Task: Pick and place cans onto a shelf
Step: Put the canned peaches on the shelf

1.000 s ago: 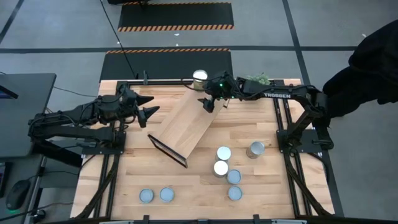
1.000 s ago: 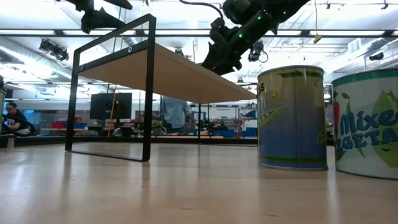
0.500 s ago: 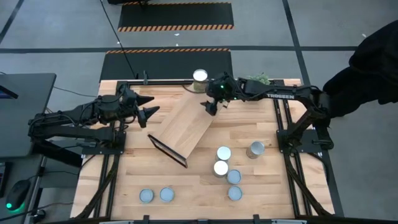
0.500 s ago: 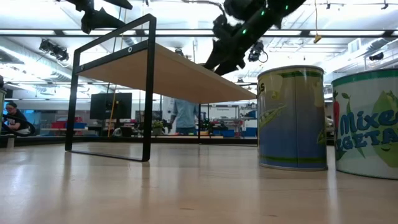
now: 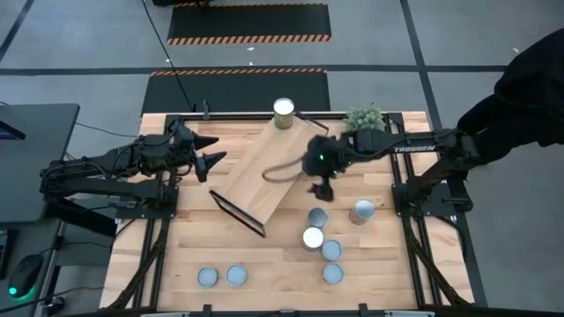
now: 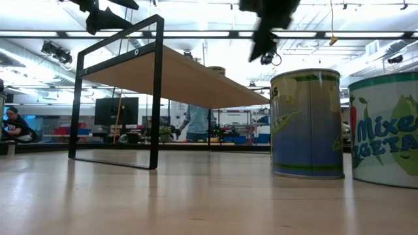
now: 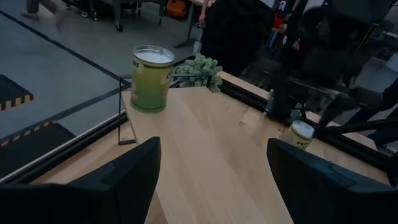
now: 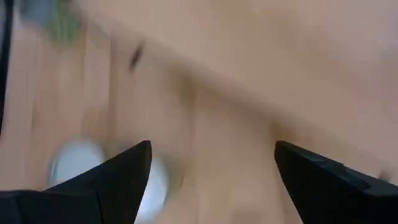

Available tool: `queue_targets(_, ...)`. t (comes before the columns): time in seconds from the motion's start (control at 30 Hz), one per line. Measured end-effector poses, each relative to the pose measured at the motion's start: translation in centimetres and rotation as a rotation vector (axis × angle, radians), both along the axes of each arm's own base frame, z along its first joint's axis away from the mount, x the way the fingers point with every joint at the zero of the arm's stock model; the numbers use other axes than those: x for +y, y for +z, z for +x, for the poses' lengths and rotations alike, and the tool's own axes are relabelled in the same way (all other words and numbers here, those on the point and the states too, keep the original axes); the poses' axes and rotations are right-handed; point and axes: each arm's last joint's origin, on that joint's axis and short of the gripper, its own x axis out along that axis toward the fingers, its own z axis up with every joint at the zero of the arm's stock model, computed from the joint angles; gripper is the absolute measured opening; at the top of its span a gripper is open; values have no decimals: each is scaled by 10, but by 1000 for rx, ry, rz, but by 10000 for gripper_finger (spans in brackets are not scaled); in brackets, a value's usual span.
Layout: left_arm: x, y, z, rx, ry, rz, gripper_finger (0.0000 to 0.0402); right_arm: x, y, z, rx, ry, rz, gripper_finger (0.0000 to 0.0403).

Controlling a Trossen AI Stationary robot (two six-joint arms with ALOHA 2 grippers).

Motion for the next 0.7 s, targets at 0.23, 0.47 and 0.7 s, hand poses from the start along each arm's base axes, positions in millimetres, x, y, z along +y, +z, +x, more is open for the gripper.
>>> queue_targets(0.23, -1, 0, 0, 0, -28, -7, 299, 26, -10, -46, 197, -47, 69, 347)
queue_targets(0.47, -1, 0, 0, 0, -27, -7, 299, 31, -21, -84, 208, -295, 80, 350)
queue_targets(0.7, -1, 0, 0, -1, -27, -7, 299, 36, -44, -101, 332, -534, 87, 383)
